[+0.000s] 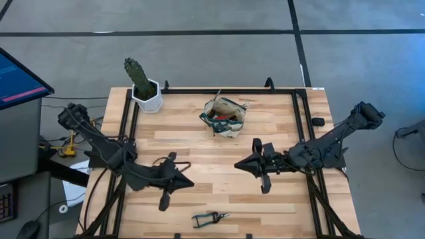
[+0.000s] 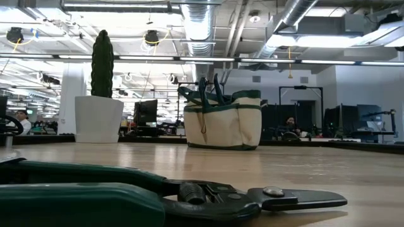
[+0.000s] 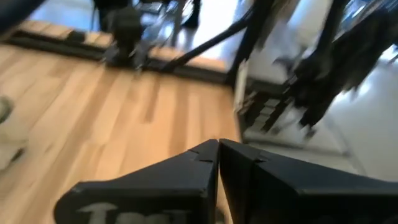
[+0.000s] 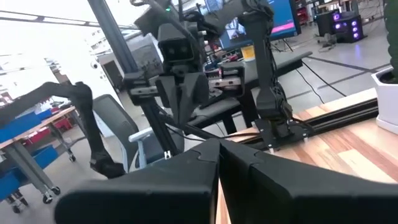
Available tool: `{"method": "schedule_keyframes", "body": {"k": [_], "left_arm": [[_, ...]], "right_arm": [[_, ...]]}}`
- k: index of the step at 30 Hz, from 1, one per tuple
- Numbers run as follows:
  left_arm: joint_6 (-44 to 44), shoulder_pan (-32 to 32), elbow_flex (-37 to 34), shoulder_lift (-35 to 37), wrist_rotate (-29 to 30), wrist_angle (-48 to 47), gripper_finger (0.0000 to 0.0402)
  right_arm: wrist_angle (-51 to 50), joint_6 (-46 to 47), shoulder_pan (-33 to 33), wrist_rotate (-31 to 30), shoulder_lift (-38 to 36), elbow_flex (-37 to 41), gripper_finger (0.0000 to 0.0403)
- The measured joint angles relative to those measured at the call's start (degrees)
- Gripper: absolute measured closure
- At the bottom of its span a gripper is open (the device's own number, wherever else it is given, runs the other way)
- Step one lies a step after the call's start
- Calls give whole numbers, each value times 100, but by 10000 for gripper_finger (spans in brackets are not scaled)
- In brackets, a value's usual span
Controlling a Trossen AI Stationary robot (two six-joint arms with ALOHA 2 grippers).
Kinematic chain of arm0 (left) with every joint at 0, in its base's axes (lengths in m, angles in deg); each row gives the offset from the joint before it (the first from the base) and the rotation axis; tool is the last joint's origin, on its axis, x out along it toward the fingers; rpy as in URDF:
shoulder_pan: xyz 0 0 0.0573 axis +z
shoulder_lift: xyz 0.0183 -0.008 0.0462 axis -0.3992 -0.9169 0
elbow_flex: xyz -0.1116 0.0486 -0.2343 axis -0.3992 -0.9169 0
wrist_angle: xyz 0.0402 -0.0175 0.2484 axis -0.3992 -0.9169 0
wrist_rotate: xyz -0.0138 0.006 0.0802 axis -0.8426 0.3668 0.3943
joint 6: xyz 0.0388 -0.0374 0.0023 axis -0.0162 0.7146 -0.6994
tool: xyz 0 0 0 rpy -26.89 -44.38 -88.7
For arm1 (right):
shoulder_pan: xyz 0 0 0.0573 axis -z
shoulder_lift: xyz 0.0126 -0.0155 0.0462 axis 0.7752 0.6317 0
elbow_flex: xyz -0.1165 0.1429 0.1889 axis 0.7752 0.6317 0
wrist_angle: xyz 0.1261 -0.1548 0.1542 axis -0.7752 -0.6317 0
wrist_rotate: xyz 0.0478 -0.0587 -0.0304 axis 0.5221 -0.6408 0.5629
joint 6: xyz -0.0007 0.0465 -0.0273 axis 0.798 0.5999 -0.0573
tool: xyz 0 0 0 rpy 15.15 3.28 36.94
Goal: Pick & Place Garden tools in Gardening bag
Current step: Move the garden pruner to the center of the table
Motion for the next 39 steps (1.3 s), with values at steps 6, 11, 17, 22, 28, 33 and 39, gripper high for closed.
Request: {"method": "schedule_keyframes", "body": {"k": [6, 11, 17, 22, 28, 33, 39], "left_arm": [[531, 71, 525, -581, -47, -1491, 400], [590, 185, 525, -1059, -511, -1651, 400], [860, 338, 525, -1606, -1028, -1652, 398], [898, 339, 525, -2088, -1067, -1643, 384], [1365, 339, 525, -2572, -1476, -1490, 340], [1359, 339, 523, -2859, -1613, -591, 291], [1630, 339, 523, -3181, -1703, -23, 245]], "right_arm": [[-26, 0, -2, 2, 0, 0, 403], [-65, -2, 0, 2, 0, 0, 403], [-255, 3, -2, 4, 0, 0, 403], [-345, 7, 0, 4, 0, 0, 403], [-428, 7, -1, 9, 0, 0, 403], [-648, 3, 0, 17, 0, 0, 403], [-922, 4, 0, 16, 0, 0, 403]]}}
